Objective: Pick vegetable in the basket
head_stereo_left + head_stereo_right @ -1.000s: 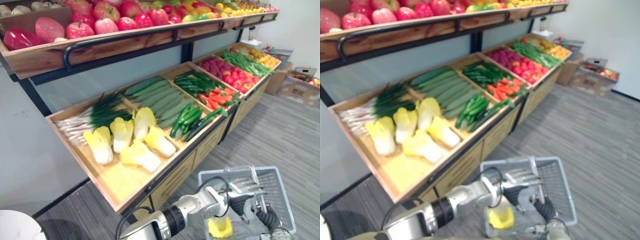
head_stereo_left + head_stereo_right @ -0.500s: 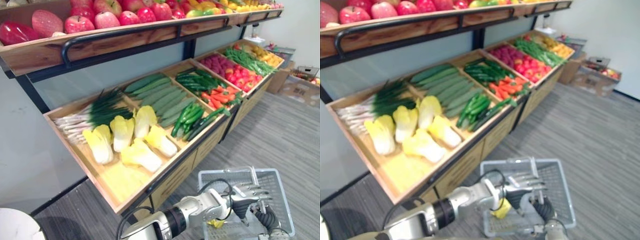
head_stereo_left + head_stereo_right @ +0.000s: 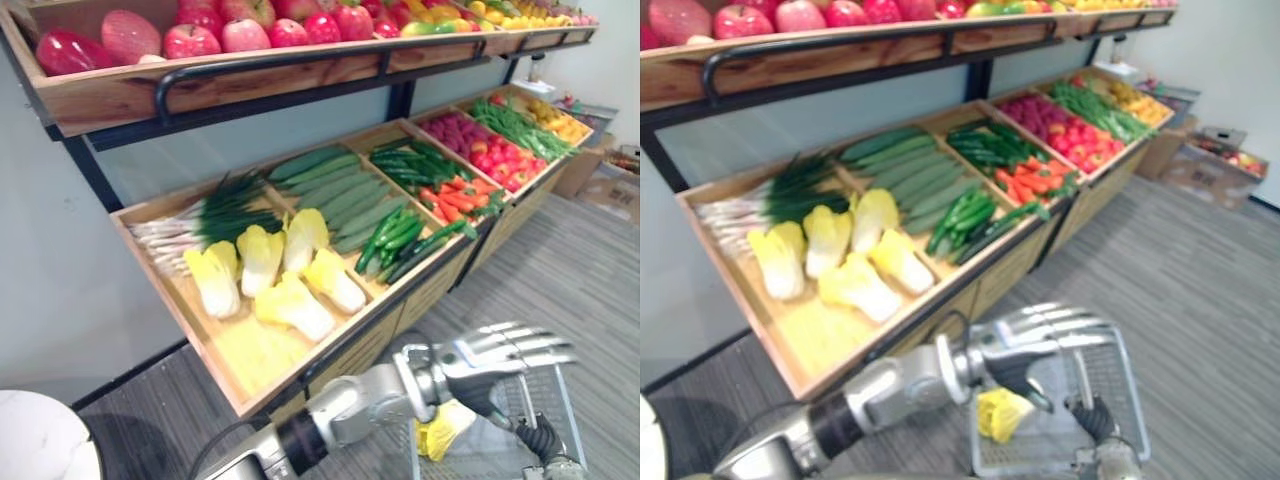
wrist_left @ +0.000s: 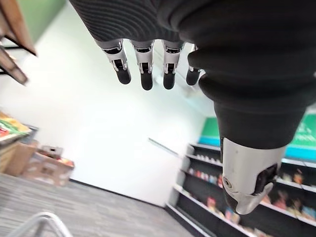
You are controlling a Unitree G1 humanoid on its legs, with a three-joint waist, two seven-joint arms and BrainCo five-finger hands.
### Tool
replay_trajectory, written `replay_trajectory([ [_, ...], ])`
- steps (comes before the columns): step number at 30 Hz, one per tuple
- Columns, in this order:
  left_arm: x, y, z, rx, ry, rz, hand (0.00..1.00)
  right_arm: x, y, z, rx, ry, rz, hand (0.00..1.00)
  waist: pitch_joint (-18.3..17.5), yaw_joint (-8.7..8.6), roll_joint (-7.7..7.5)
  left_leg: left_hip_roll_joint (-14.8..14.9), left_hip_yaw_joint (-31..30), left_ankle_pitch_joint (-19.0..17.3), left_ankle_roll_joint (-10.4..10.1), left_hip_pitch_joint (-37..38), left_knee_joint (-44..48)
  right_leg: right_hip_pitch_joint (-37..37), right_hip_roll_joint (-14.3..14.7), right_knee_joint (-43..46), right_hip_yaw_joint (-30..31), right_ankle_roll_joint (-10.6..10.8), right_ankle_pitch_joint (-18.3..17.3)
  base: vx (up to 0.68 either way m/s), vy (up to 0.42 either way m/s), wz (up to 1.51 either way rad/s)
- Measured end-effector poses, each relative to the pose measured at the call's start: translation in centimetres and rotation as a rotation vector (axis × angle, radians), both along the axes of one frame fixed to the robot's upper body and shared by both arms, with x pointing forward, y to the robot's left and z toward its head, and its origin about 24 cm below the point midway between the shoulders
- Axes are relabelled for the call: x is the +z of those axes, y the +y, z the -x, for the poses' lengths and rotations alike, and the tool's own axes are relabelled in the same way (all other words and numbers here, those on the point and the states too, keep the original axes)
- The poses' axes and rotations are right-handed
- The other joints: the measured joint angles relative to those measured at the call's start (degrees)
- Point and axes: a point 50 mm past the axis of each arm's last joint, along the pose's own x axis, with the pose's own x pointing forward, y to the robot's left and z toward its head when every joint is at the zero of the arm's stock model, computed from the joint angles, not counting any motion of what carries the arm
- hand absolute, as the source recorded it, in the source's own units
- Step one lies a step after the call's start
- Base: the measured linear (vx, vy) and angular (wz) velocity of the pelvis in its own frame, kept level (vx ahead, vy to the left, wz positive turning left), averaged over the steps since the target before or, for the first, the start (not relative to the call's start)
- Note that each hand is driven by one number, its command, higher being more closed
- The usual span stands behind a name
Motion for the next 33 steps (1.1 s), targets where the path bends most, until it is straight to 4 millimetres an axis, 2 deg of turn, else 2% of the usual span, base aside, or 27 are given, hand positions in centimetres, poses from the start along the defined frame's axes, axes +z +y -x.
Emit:
replay_trajectory([
  [2,-0.9,4.2,0.0,0.132,0.106,0.05,0.0,-0.1,-1.1,0.3,-0.028,0.023,0.02,1.0,-0.07,0.81,-0.14,0.02,-0.89,0.19,0.07,-0.59,0.0,0.08,-0.02,-0.02,-0.73,-0.02,-0.07,-0.01,-0.024,0.19],
  [4,-1.7,7.0,0.5,0.216,0.188,0.065,0.0,-0.2,-1.7,0.5,-0.044,0.037,0.03,1.0,0.02,1.02,-0.41,-0.03,-1.43,0.39,0.15,-1.05,0.01,0.06,-0.09,-0.05,-1.45,-0.03,-0.07,0.0,-0.02,0.2],
  [5,-2.5,9.0,1.0,0.285,0.265,0.073,0.0,-0.3,-2.1,0.5,-0.054,0.046,0.034,1.0,-0.15,1.33,-0.21,-0.21,-1.83,0.45,0.16,-1.09,0.04,0.17,-0.11,-0.12,-1.87,-0.04,-0.07,0.01,-0.01,0.26],
  [6,-3.9,11.3,1.6,0.361,0.365,0.061,0.0,-0.4,-2.4,0.6,-0.067,0.056,0.039,1.0,0.11,1.32,-0.8,-0.52,-2.78,0.53,0.28,-1.07,0.04,0.89,-0.3,-0.35,-2.86,-0.06,-0.1,0.0,-0.001,0.25],
  [8,-5.3,13.5,2.4,0.433,0.475,0.048,0.0,-0.3,-2.9,0.6,-0.074,0.061,0.048,1.0,-0.08,1.76,-0.56,-0.69,-2.96,0.53,0.3,-1.09,0.04,0.97,-0.48,-0.37,-3.08,-0.09,-0.18,-0.01,0.006,0.13],
  [10,-7.3,16.0,3.2,0.529,0.629,0.038,0.0,-0.1,-3.5,0.7,-0.078,0.069,0.065,1.0,0.09,2.59,-0.64,-0.96,-3.07,0.5,0.34,-1.2,0.02,0.92,-0.78,-0.36,-3.18,-0.1,-0.3,-0.01,0.005,0.05],
  [12,-11.2,19.6,4.3,0.694,0.858,0.025,0.0,0.1,-4.0,0.9,-0.081,0.074,0.088,1.0,0.05,2.7,-0.37,-1.43,-3.96,0.36,0.15,-1.56,0.01,1.01,-1.25,-0.19,-4.04,-0.12,-1.0,-0.02,0.01,0.19],
  [13,-12.2,20.5,4.7,0.739,0.901,0.004,0.0,0.1,-4.2,0.9,-0.085,0.074,0.09,1.0,0.06,2.74,-0.29,-1.48,-4.07,0.37,0.16,-1.65,0.01,1.01,-1.32,-0.2,-4.21,-0.43,-1.21,-0.01,0.005,0.14],
  [15,-16.1,24.4,7.2,0.936,1.076,-0.089,0.0,0.1,-4.6,1.4,-0.114,0.083,0.09,1.0,0.02,2.9,-0.1,-1.61,-4.16,0.32,0.2,-1.74,0.01,1.02,-1.43,-0.26,-4.44,-0.39,-1.25,0.0,0.0,0.03],
  [16,-17.0,25.3,8.1,0.989,1.12,-0.108,0.0,0.0,-4.8,1.5,-0.127,0.085,0.089,1.0,-0.02,3.01,-0.04,-1.64,-4.16,0.27,0.23,-1.74,0.01,1.06,-1.46,-0.29,-4.49,-0.38,-1.27,0.0,0.0,0.0],
  [17,-18.6,27.0,9.9,1.102,1.204,-0.138,0.0,0.0,-5.2,1.9,-0.152,0.088,0.087,1.0,-0.11,3.24,0.12,-1.71,-4.15,0.17,0.28,-1.74,0.01,1.09,-1.52,-0.37,-4.56,-0.36,-1.3,0.0,0.0,0.0],
  [18,-19.2,27.7,10.7,1.156,1.241,-0.149,0.0,0.1,-5.4,2.1,-0.164,0.089,0.084,1.0,-0.17,3.28,0.21,-1.74,-4.15,0.12,0.31,-1.73,0.01,1.14,-1.54,-0.45,-4.59,-0.36,-1.3,0.0,0.0,0.0],
  [20,-21.0,29.9,14.0,1.34,1.364,-0.181,0.0,0.2,-6.1,2.7,-0.205,0.092,0.085,1.0,-0.32,3.52,0.55,-1.87,-4.29,0.08,0.55,-1.39,0.02,1.94,-1.58,-1.2,-4.87,-0.38,-1.28,0.05,-0.014,0.03],
  [21,-22.0,31.0,16.4,1.472,1.449,-0.187,0.0,0.0,-6.6,3.5,-0.245,0.105,0.081,1.0,-0.36,3.84,0.76,-1.87,-4.31,-0.08,0.59,-0.72,0.02,2.71,-1.58,-1.29,-5.0,-0.37,-1.28,0.06,-0.02,0.04],
  [24,-23.0,31.6,19.6,1.629,1.583,-0.192,0.0,0.1,-7.3,3.9,-0.303,0.101,0.077,1.0,-0.36,3.89,1.41,-1.9,-4.34,-0.3,0.54,-0.4,0.04,3.04,-1.58,-1.31,-5.12,-0.38,-1.29,0.03,-0.012,0.01],
  [26,-23.1,31.2,20.6,1.654,1.621,-0.191,0.0,0.3,-7.7,4.0,-0.327,0.091,0.08,1.0,-0.35,3.9,1.55,-1.92,-4.34,-0.3,0.53,-0.36,0.05,3.06,-1.59,-1.29,-5.12,-0.39,-1.3,0.0,0.0,0.0],
  [28,-23.3,30.7,20.8,1.655,1.638,-0.176,0.0,0.5,-8.0,3.9,-0.348,0.077,0.082,1.0,-0.22,3.83,1.78,-1.88,-4.27,-0.35,0.47,0.12,0.03,3.42,-1.53,-1.29,-5.11,-0.63,-1.45,0.0,0.0,0.0],
  [33,-23.8,29.3,19.6,1.631,1.64,-0.103,0.0,1.1,-8.9,3.6,-0.367,0.058,0.1,1.0,0.01,3.78,2.91,-1.96,-4.19,-0.65,0.21,0.96,0.0,4.12,-1.66,-1.16,-5.14,-1.31,-2.25,-0.03,-0.011,-0.01],
])
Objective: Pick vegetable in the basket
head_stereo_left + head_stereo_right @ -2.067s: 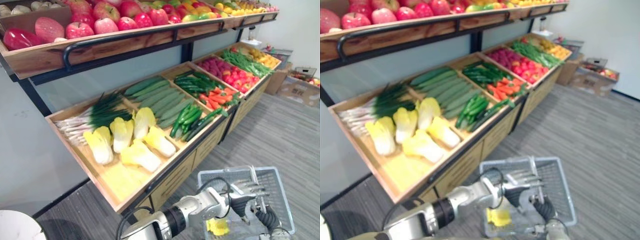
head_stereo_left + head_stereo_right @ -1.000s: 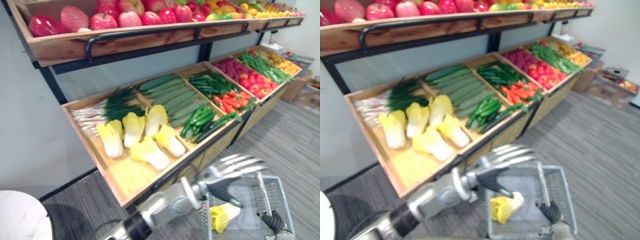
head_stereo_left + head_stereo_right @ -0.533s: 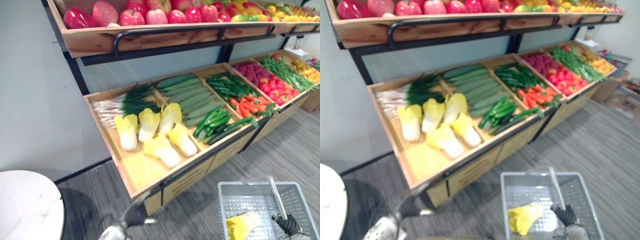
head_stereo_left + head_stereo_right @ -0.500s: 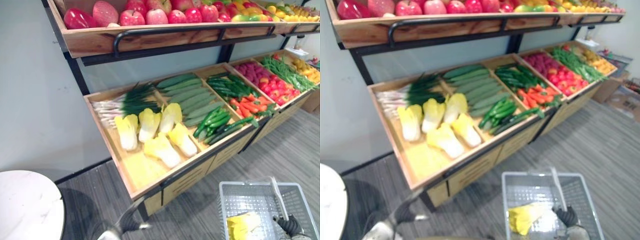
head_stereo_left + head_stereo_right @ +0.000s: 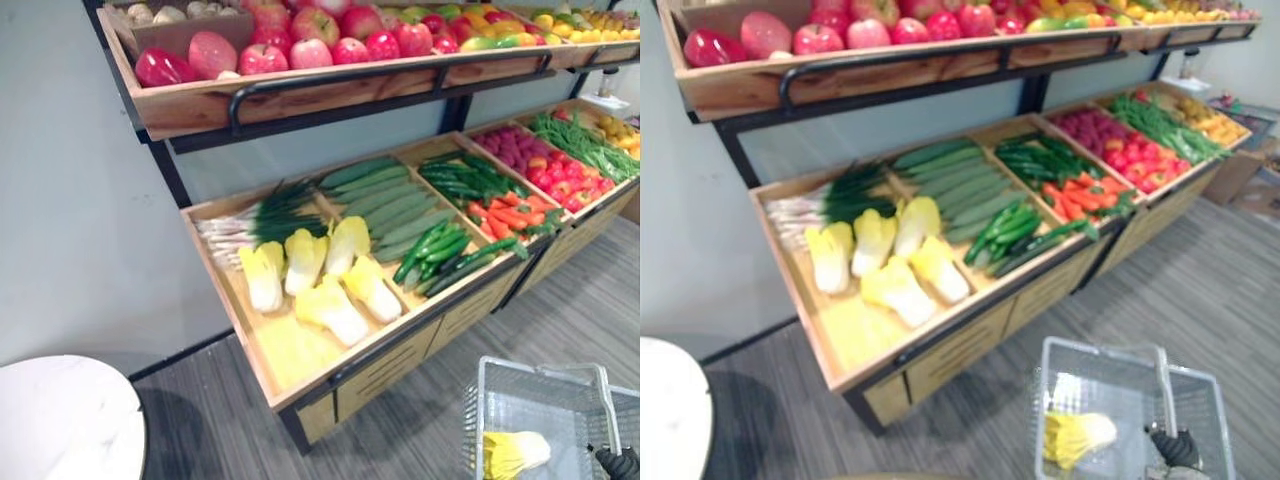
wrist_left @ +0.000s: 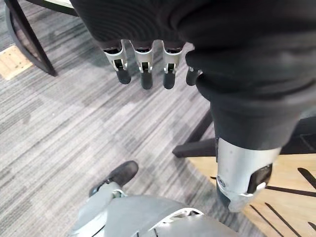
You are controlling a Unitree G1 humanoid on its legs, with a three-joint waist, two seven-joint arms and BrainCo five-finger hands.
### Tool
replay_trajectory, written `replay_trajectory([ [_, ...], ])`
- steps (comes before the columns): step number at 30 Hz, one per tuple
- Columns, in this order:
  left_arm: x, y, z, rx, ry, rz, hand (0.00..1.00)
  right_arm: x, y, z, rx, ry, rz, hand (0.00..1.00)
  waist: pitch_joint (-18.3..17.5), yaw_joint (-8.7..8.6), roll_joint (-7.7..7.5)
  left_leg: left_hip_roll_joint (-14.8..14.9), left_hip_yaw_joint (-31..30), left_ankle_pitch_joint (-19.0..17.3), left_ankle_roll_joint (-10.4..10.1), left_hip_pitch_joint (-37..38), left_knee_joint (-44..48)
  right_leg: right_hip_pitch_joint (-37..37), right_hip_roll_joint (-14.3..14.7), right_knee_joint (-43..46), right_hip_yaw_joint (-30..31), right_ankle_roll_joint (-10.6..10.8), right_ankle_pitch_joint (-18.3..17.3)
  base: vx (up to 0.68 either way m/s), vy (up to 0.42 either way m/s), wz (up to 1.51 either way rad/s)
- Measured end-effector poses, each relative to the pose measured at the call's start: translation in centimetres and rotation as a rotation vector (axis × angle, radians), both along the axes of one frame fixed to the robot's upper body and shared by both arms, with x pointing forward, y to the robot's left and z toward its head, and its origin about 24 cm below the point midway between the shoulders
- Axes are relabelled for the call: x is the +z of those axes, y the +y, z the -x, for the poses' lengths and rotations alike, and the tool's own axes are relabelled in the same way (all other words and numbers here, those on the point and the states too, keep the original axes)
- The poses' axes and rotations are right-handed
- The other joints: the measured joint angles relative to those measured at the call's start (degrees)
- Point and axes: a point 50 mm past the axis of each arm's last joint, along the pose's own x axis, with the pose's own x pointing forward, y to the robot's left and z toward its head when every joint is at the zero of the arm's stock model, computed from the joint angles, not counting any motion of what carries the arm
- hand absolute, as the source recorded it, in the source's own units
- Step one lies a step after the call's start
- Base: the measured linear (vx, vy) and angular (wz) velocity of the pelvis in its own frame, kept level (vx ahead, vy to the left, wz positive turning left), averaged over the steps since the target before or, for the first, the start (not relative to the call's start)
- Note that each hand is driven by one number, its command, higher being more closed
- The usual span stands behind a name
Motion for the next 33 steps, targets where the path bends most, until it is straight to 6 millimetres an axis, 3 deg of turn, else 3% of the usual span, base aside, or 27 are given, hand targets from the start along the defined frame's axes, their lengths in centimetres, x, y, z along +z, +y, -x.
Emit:
replay_trajectory([
  [6,-0.1,-0.7,-1.0,-0.037,-0.024,0.002,0.0,-0.3,-0.5,1.0,-0.071,0.011,-0.015,1.0,-0.01,-0.02,0.02,-0.24,0.12,-0.5,0.15,0.18,0.03,-0.14,-0.29,0.74,0.16,-0.25,-0.58,-0.01,-0.001,0.01],
  [12,0.5,-0.4,-3.5,-0.189,-0.065,-0.043,0.0,-0.8,0.0,1.8,-0.106,0.013,-0.039,1.0,1.1,-0.18,-1.37,-1.45,3.5,-2.56,0.91,2.23,0.57,-1.97,-1.63,4.82,4.08,-2.76,-1.72,0.04,0.064,-0.27],
  [14,0.7,-0.1,-5.0,-0.215,-0.094,-0.06,0.0,-0.9,0.5,0.4,-0.104,-0.028,-0.059,1.0,3.91,-0.17,-0.99,0.43,6.77,-6.09,1.45,0.24,6.27,-4.14,-0.39,6.1,6.52,-7.3,1.86,-0.01,0.099,-0.98],
  [15,0.8,-0.3,-5.7,-0.217,-0.116,-0.061,0.0,-0.5,0.7,-1.1,-0.079,-0.063,-0.057,1.0,5.46,0.08,0.94,3.04,10.13,-8.99,3.12,-2.07,11.96,-6.73,1.85,6.01,4.38,-8.9,9.22,-0.05,0.117,-1.25],
  [16,0.9,-0.4,-5.8,-0.217,-0.125,-0.061,0.0,-0.2,0.8,-2.1,-0.059,-0.081,-0.053,1.0,6.03,0.41,2.55,4.89,11.56,-9.65,3.93,-2.66,12.78,-6.65,2.99,4.5,2.81,-9.12,11.92,-0.12,0.116,-1.51],
  [17,1.2,-0.2,-6.3,-0.211,-0.152,-0.074,0.0,0.2,1.2,-3.6,-0.015,-0.109,-0.048,1.0,7.95,0.65,3.31,6.24,15.18,-10.4,4.84,-2.12,13.43,-7.95,2.83,10.53,-3.52,-9.41,9.3,-0.11,0.078,-1.15],
  [18,1.4,0.1,-6.5,-0.207,-0.165,-0.091,0.0,0.4,1.3,-4.1,-0.001,-0.117,-0.044,1.0,9.06,0.53,2.95,6.06,16.95,-10.65,5.25,-1.48,13.48,-9.38,0.98,20.3,-8.64,-9.61,2.8,-0.09,0.073,-1.0],
  [20,1.5,0.3,-6.4,-0.199,-0.165,-0.101,0.0,0.4,1.5,-4.5,0.025,-0.108,-0.044,1.0,10.19,0.45,2.49,5.77,20.32,-11.58,6.67,-0.71,15.17,-9.06,-2.01,33.09,-15.49,-8.85,-3.22,0.0,0.106,-0.89],
  [21,1.4,0.2,-6.0,-0.187,-0.155,-0.099,0.0,0.4,2.0,-5.3,0.055,-0.104,-0.049,1.0,9.8,0.83,1.53,5.96,22.97,-11.96,7.26,-0.84,16.51,-7.86,-3.13,36.32,-17.82,-8.88,-4.66,-0.01,0.08,-1.06],
  [26,1.1,0.1,-5.3,-0.12,-0.141,-0.101,0.0,0.3,4.3,-8.3,0.196,-0.099,-0.067,1.0,9.75,3.57,1.22,9.15,33.82,-12.28,7.66,-1.29,20.24,-4.12,-6.86,32.68,-23.66,-8.11,-5.02,-0.06,-0.076,-1.22],
  [27,1.0,0.3,-5.0,-0.105,-0.129,-0.104,0.0,0.5,4.7,-9.2,0.225,-0.11,-0.067,1.0,9.66,3.61,1.0,10.56,35.8,-12.29,7.63,-2.32,21.98,-4.21,-6.92,29.34,-24.07,-5.5,-5.26,-0.07,-0.284,-1.11],
  [29,0.8,0.2,-4.7,-0.088,-0.116,-0.104,0.0,0.7,4.8,-9.7,0.244,-0.115,-0.057,1.0,9.54,3.7,0.64,12.38,38.28,-12.25,7.34,-3.36,24.44,-3.92,-5.1,23.9,-23.97,-2.22,-7.84,-0.06,-0.29,-0.8],
  [31,0.3,-0.8,-4.5,-0.065,-0.107,-0.086,0.0,1.2,4.3,-9.7,0.268,-0.105,-0.028,1.0,9.18,4.12,1.4,14.34,39.55,-11.68,6.39,-3.93,26.07,-2.68,-1.45,16.94,-22.34,-1.48,-8.55,-0.07,-0.347,-0.86],
  [33,0.3,-1.0,-4.6,-0.061,-0.112,-0.093,0.0,1.2,3.9,-8.5,0.283,-0.087,-0.002,1.0,8.91,3.89,2.19,17.2,39.48,-10.18,4.53,-3.71,27.27,-0.96,2.52,11.58,-21.13,-2.2,-8.08,-0.08,-0.315,-0.6],
])
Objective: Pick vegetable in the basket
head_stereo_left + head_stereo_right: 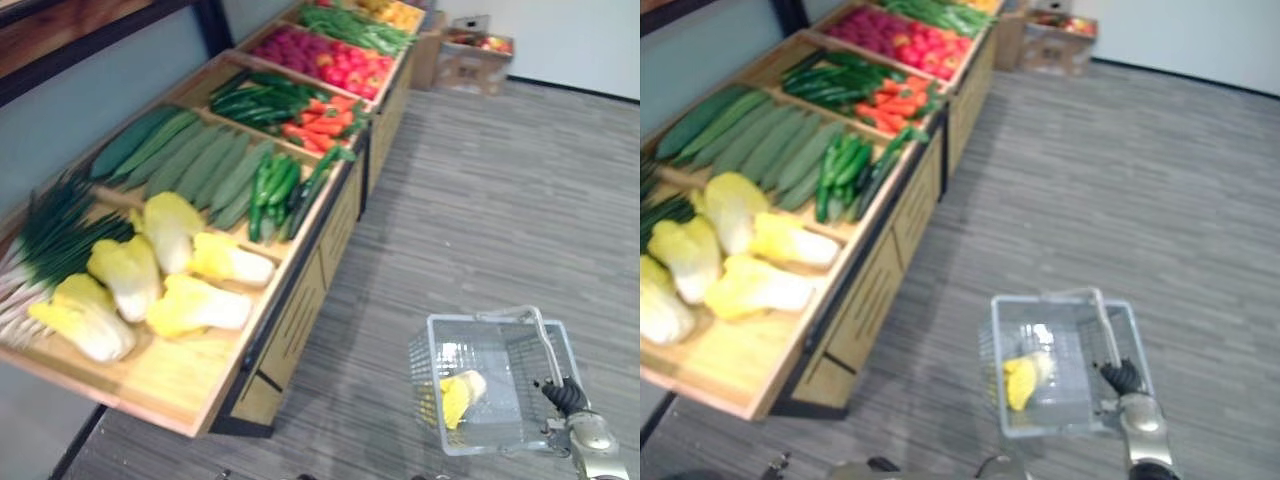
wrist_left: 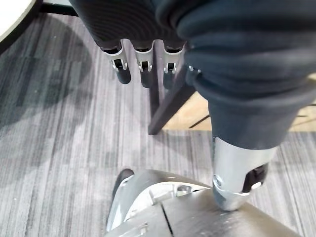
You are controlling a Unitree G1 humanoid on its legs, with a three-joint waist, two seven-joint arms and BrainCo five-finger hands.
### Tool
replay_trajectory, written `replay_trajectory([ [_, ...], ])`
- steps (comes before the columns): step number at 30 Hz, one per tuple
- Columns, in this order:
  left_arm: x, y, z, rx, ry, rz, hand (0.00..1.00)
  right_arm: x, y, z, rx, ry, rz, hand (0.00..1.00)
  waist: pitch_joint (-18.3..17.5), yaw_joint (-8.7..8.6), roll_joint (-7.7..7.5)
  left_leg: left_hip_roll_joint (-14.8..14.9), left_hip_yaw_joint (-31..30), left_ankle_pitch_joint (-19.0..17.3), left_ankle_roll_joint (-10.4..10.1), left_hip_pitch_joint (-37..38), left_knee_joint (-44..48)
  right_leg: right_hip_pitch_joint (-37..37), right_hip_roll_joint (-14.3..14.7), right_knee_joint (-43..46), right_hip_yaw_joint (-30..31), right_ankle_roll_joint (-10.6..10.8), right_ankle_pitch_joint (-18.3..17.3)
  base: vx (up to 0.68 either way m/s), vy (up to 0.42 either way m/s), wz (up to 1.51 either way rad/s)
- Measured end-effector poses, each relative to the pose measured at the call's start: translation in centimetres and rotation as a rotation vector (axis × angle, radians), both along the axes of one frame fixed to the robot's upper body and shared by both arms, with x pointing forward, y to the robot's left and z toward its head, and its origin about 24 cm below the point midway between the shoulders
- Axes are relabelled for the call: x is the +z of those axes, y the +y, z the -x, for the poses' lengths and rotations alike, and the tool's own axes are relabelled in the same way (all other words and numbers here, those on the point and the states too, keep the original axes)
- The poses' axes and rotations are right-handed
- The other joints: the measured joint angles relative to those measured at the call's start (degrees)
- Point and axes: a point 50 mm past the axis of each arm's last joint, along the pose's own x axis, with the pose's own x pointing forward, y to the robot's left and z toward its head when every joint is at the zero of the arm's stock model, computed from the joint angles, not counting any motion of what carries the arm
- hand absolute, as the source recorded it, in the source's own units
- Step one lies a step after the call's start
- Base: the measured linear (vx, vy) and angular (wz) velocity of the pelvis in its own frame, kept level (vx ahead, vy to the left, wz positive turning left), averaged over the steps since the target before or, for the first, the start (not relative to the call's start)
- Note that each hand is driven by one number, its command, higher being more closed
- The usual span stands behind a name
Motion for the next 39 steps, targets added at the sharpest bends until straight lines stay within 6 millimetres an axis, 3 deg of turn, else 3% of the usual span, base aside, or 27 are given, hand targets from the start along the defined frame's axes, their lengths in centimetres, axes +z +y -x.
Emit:
replay_trajectory([
  [1,0.0,0.0,0.1,0.001,0.004,0.0,0.0,-0.2,-0.1,0.7,-0.001,0.013,0.004,1.0,-0.2,-0.73,0.34,0.95,-0.17,0.59,-0.6,0.62,0.61,1.13,0.97,-0.78,-0.05,-0.2,0.12,-0.07,-0.253,-0.18],
  [5,-0.1,-0.2,0.2,0.001,0.009,-0.006,0.0,-0.9,-0.6,3.4,-0.015,0.076,0.017,1.0,-0.57,-0.84,1.24,5.87,-0.83,2.01,-0.93,2.23,7.11,4.68,4.11,-3.79,1.84,-1.42,0.74,-0.05,-0.169,-0.29],
  [7,-0.1,-0.1,0.3,0.007,0.007,-0.016,0.0,-0.9,-0.8,3.9,-0.015,0.085,0.025,1.0,-0.43,-0.58,1.14,6.41,-7.72,4.77,-1.01,1.29,11.04,5.47,4.36,-4.76,4.84,-2.28,1.28,-0.08,-0.106,-0.58],
  [8,-0.2,-0.1,0.5,0.009,0.01,-0.016,0.0,-0.7,-0.7,3.8,-0.009,0.077,0.029,1.0,-0.25,-0.49,1.02,5.22,-14.24,5.01,-1.41,-0.6,12.56,5.88,4.04,-5.1,6.41,-2.57,1.48,-0.11,-0.02,-0.82],
  [9,-0.4,-0.6,0.7,0.012,0.017,-0.003,0.0,-0.5,-0.7,3.3,-0.007,0.063,0.033,1.0,-0.24,-0.26,1.05,0.99,-25.13,3.06,-3.91,-2.05,11.84,5.66,3.19,-4.89,9.02,-2.48,1.78,-0.08,0.043,-0.83],
  [12,-0.8,-1.9,1.3,0.003,0.034,0.025,0.0,0.0,-0.6,2.5,0.003,0.026,0.034,1.0,-0.01,0.49,1.65,-8.64,-41.74,0.8,-5.78,-2.06,2.14,3.95,3.45,-5.59,15.55,-2.42,1.96,-0.09,0.128,-1.11],
  [14,-1.0,-2.6,1.4,0.0,0.038,0.046,0.0,0.8,-0.7,1.8,0.016,-0.013,0.051,1.0,0.48,0.99,3.13,-11.75,-48.15,0.13,-6.32,-2.02,-6.15,2.05,4.9,-5.34,18.56,-2.04,2.73,-0.05,0.178,-1.02],
  [16,-0.9,-2.4,1.3,-0.001,0.037,0.041,0.0,0.7,-0.1,1.5,0.043,-0.016,0.043,1.0,0.62,0.94,3.18,-13.42,-48.37,-1.45,-6.03,-1.94,-8.2,0.48,4.6,-5.15,20.69,-0.73,3.72,0.01,0.179,-0.66],
  [17,-0.9,-2.5,1.1,0.0,0.031,0.04,0.0,1.2,-0.1,1.1,0.062,-0.03,0.054,1.0,0.82,0.95,2.04,-14.76,-48.59,-1.96,-5.61,-2.14,-7.86,-0.72,3.79,-5.13,21.91,0.3,4.8,0.06,0.173,-0.41],
  [23,-0.8,-2.6,-0.3,-0.017,0.0,0.038,0.0,1.7,0.5,-0.1,0.11,-0.051,0.063,1.0,2.22,1.14,3.52,-18.43,-47.59,-1.17,-3.33,-2.34,-8.22,-2.3,1.1,-6.93,25.87,2.42,6.48,0.11,0.15,-0.3],
  [35,-0.8,-2.9,-0.9,-0.048,-0.011,0.038,0.0,3.0,0.8,-2.3,0.109,-0.134,0.085,1.0,2.78,1.13,2.58,-19.26,-47.28,-0.51,-2.34,-1.79,-10.82,-5.76,1.35,-5.48,29.52,2.15,6.94,0.02,0.003,-0.19],
  [39,-0.5,-2.6,-1.3,-0.04,-0.036,0.009,0.0,2.9,1.4,-2.7,0.101,-0.149,0.078,1.0,3.78,1.29,1.41,-19.4,-47.19,-0.22,-1.89,-2.59,-11.4,-7.53,1.44,-5.38,30.65,2.15,8.08,-0.12,-0.004,-0.12],
])
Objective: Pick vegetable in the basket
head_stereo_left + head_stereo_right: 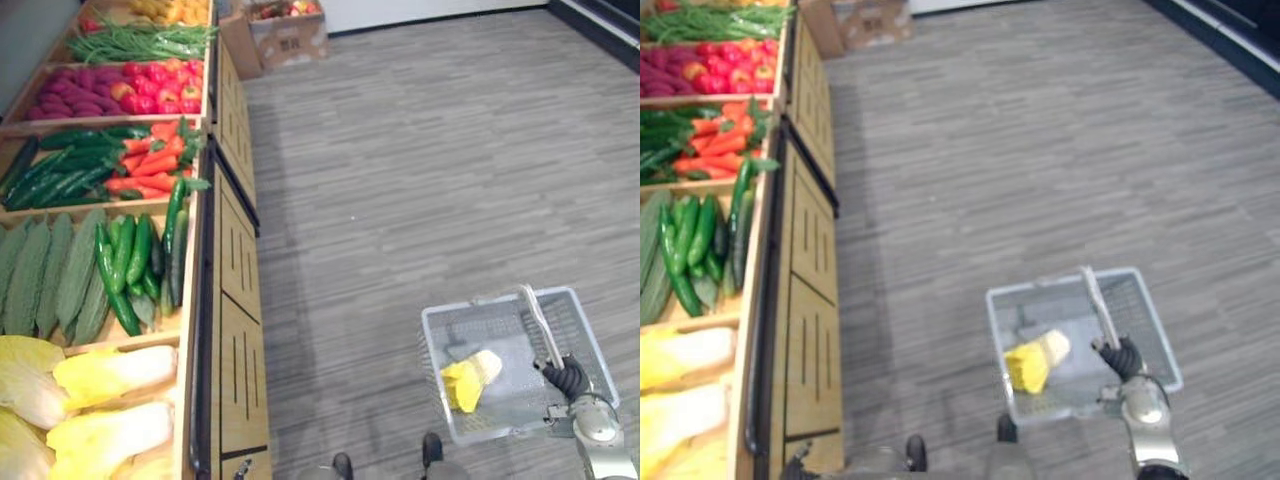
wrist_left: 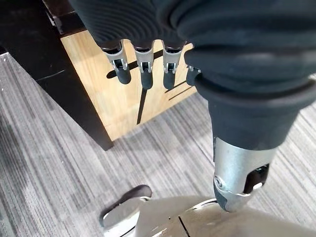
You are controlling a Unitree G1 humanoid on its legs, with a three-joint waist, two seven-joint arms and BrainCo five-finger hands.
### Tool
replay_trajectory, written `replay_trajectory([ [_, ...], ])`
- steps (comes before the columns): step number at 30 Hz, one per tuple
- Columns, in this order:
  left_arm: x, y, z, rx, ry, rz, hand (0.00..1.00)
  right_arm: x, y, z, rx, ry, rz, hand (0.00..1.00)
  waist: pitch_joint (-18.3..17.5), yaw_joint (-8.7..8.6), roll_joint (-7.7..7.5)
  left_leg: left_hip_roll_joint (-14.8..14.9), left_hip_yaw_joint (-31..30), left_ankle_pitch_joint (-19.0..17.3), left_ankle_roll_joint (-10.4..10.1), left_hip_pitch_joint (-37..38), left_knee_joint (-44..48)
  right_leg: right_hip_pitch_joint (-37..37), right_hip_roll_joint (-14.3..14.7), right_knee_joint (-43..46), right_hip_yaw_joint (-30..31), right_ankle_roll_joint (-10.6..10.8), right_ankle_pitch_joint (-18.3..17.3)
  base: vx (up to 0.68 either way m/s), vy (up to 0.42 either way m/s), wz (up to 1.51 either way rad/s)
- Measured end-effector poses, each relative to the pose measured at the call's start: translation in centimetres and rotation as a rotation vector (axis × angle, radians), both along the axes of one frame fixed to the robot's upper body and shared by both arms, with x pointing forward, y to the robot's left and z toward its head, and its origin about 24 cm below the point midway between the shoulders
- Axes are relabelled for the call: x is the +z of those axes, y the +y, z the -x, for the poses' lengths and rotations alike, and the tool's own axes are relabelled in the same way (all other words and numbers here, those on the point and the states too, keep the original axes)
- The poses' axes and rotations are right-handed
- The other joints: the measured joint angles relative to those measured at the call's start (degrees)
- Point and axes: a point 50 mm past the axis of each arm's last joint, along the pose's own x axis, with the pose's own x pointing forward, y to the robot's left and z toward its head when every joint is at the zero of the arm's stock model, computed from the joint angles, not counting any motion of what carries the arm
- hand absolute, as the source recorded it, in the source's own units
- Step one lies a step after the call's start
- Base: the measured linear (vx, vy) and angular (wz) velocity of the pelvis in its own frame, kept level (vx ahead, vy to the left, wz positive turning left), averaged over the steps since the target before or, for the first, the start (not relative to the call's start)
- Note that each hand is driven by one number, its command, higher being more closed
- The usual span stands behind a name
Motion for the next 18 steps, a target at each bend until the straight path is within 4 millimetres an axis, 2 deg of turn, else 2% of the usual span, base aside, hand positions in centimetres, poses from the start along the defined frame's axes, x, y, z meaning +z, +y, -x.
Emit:
replay_trajectory([
  [5,0.2,0.5,-0.1,0.009,-0.007,-0.017,0.0,0.1,0.3,-0.4,-0.035,-0.032,-0.017,1.0,1.77,0.31,-1.87,0.11,1.41,0.58,0.38,-1.82,-0.76,-2.64,-0.01,-1.22,1.34,-0.57,1.57,-0.15,-0.02,-0.17],
  [11,0.2,0.5,-0.1,0.007,-0.007,-0.016,0.0,-0.2,-0.2,0.9,-0.071,-0.016,-0.016,1.0,1.87,0.39,-1.81,0.21,1.03,0.47,0.16,-2.58,-0.83,-2.64,-0.06,-2.39,0.7,-0.57,1.99,-0.02,-0.002,0.0],
  [18,0.4,0.5,-0.7,0.001,-0.028,-0.02,0.0,-0.4,0.4,0.9,-0.066,-0.021,-0.032,1.0,1.83,0.57,-1.76,0.09,-0.14,0.74,0.57,-0.15,-1.04,-0.16,0.02,-2.66,-0.09,0.15,2.57,0.08,0.008,0.0],
])
